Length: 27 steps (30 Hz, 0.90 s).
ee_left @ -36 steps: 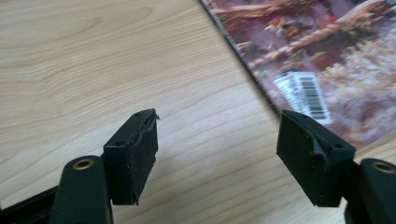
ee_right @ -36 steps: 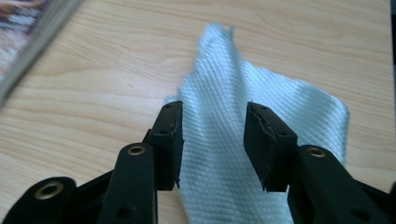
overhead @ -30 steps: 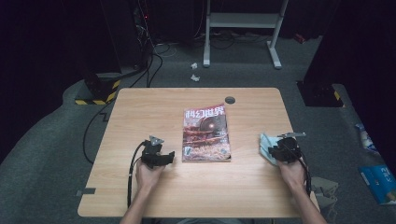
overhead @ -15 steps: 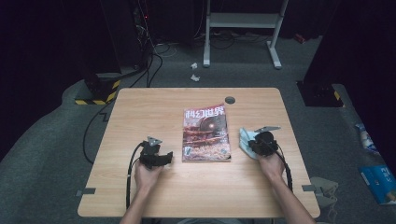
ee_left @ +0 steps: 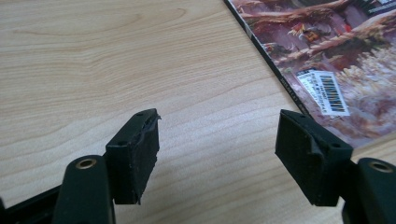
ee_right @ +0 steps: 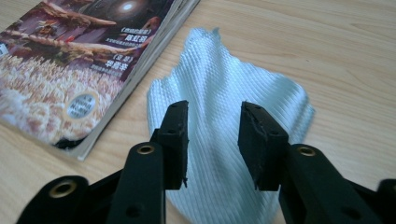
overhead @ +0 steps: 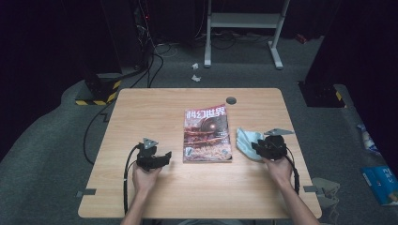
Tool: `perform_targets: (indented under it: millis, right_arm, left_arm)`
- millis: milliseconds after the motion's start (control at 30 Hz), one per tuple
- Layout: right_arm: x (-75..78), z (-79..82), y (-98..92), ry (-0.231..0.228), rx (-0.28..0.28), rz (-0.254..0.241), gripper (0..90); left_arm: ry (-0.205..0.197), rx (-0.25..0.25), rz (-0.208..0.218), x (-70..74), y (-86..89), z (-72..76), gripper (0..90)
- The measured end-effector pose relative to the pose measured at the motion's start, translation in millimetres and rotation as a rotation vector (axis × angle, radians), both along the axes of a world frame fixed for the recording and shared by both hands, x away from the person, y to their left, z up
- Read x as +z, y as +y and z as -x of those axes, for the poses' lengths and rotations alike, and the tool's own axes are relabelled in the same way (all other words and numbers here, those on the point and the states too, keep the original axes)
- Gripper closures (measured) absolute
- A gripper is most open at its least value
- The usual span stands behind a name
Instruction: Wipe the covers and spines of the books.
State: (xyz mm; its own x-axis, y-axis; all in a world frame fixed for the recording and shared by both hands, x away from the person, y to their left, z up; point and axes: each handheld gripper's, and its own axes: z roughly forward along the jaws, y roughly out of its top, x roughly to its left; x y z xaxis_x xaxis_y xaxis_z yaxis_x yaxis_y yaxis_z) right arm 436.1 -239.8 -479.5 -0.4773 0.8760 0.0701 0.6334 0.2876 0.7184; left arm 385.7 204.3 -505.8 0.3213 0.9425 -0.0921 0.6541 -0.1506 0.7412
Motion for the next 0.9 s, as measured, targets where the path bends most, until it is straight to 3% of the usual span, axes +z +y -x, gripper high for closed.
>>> perform_targets:
  millis: [367,900]
  right_arm:
    - [-8.0,31.4,-31.6,-0.058,-0.058,-0.059,52.8]
    - [-31.7,64.0,-49.3,-0.088,-0.097,0.0,48.8]
  left_arm:
    - [-0.023,0.015,0.018,0.3,8.4,18.0,30.2]
    - [-0.035,0.07,-0.009,-12.0,27.8,38.0,30.1]
